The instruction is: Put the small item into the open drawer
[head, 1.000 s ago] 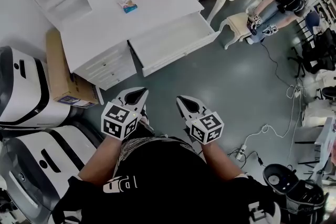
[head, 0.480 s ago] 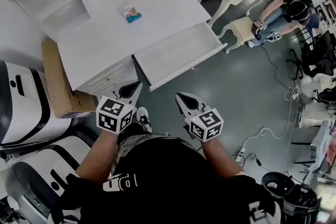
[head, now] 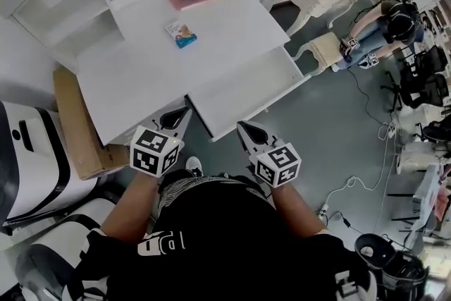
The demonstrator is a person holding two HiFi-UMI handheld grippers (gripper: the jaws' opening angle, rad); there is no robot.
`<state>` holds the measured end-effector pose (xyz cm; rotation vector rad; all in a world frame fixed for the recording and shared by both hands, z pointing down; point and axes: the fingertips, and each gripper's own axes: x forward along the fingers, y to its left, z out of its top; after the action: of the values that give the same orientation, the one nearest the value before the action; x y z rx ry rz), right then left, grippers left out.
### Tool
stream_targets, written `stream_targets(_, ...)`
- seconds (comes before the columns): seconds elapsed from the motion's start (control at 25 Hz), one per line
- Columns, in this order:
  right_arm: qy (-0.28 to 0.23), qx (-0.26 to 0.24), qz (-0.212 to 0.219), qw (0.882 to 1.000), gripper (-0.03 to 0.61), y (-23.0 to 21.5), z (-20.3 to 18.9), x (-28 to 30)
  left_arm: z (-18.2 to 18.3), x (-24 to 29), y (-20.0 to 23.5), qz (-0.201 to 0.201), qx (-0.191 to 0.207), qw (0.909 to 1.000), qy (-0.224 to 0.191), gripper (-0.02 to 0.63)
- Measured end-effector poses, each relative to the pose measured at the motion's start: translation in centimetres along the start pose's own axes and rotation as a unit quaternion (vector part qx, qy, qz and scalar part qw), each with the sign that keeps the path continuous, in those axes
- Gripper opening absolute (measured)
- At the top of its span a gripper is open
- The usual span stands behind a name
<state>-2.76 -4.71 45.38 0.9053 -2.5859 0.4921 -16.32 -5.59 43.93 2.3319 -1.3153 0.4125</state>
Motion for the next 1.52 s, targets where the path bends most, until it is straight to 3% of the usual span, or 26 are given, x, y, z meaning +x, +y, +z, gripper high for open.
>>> stream_targets(0.44,0.009,-0.013,0.006,1.000,0.009,-1.1,2.2,3.8,0.7,1.4,4.1,0.009,-0.010,0.9999,0.006,0.015)
stream_targets(0.68,0.016,-0.021,0.027,0.999,0.009,-3.0,2.7,4.9,0.9,2.8,5.8,0.043,-0.022,0.9988,0.010,0.015)
stream_targets(0.84,0.021,-0.031,0.052,0.998,0.009,-5.3,3.4,6.3,1.2,4.8,7.6,0.089,-0.037,0.9952,0.018,0.015)
stream_targets(1.08,0.032,-0.041,0.112,0.992,0.009,-8.6,5.0,8.8,0.1,9.5,11.5,0.170,-0.075,0.9801,0.070,0.017)
stream_targets(1.2,0.037,-0.043,0.132,0.990,0.009,-11.0,5.5,10.0,0.2,12.4,13.9,0.204,-0.093,0.9715,0.076,0.022)
stream_targets(1.24,0.040,-0.043,0.137,0.989,0.009,-11.8,5.5,10.3,0.5,13.2,14.7,0.217,-0.101,0.9681,0.073,0.039)
stream_targets(1.32,0.046,-0.041,0.145,0.988,0.009,-13.4,5.5,10.6,1.1,14.8,16.4,0.245,-0.118,0.9602,0.063,0.160)
stream_targets(1.52,0.064,-0.031,0.166,0.984,0.009,-16.9,4.9,11.9,3.0,19.1,20.5,0.286,-0.182,0.9399,0.038,0.236)
